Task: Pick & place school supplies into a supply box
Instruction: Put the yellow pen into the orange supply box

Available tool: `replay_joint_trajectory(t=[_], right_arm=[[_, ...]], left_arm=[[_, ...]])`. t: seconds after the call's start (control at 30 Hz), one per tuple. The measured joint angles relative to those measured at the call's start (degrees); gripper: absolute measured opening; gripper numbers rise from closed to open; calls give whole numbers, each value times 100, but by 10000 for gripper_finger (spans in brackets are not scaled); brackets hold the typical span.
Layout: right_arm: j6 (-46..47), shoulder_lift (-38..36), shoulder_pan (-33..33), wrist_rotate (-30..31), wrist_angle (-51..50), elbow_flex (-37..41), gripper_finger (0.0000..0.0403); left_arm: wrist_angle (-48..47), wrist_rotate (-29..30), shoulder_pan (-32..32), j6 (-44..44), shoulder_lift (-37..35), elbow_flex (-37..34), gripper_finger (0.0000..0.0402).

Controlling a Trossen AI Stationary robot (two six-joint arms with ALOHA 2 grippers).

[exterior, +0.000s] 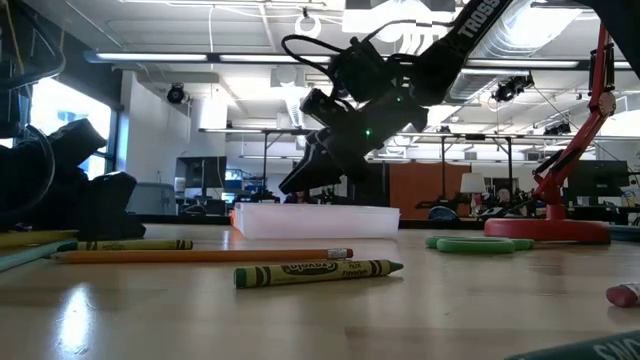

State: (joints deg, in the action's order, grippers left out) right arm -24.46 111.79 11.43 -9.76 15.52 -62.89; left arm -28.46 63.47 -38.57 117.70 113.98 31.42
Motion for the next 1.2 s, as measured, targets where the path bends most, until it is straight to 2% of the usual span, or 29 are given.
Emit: replay_joint_trajectory(t=[0.1,0.17,0.3,0.37,0.4,0.53,0.57,0.63,0.7,0.83,0.93,1.07,1.2], right_arm=[[65,-51,-146,85,-190,0,99],[132,-143,-254,91,-279,7,99],[417,-557,-464,95,-667,-4,99],[542,-770,-578,186,-905,-2,99],[642,-847,-628,312,-975,-2,99],[1045,-1235,-798,1403,-1649,-7,99],[1069,-1290,-812,1576,-1947,-4,99],[1210,-1462,-846,1899,-2637,-4,99],[1403,-1585,-905,2046,-3272,6,99],[1827,-1747,-1122,2140,-4259,3,99],[2247,-1819,-1346,2358,-4877,4,99],[2687,-1847,-1652,2976,-5415,7,99],[2838,-1848,-1855,3338,-5425,4,99]], left_arm=[[-449,-375,38,631,-209,233,122],[-957,-426,42,955,-431,434,122],[-1851,-772,316,824,-1022,973,122],[-2049,-766,567,115,-1353,1149,122],[-1822,-712,693,-337,-1468,1281,122],[-891,-106,1142,-2714,-1950,1758,122],[-581,-121,1270,-3388,-2005,1881,122],[-163,-316,1623,-4821,-2116,2092,122],[615,-805,2033,-6078,-2115,2288,127],[1956,-1774,2889,-7978,-1977,2397,125],[2507,-2416,3533,-8716,-1770,2365,121],[3115,-3440,4279,-9135,-1301,2369,121],[3852,-4046,4720,-9502,-746,2369,153]])
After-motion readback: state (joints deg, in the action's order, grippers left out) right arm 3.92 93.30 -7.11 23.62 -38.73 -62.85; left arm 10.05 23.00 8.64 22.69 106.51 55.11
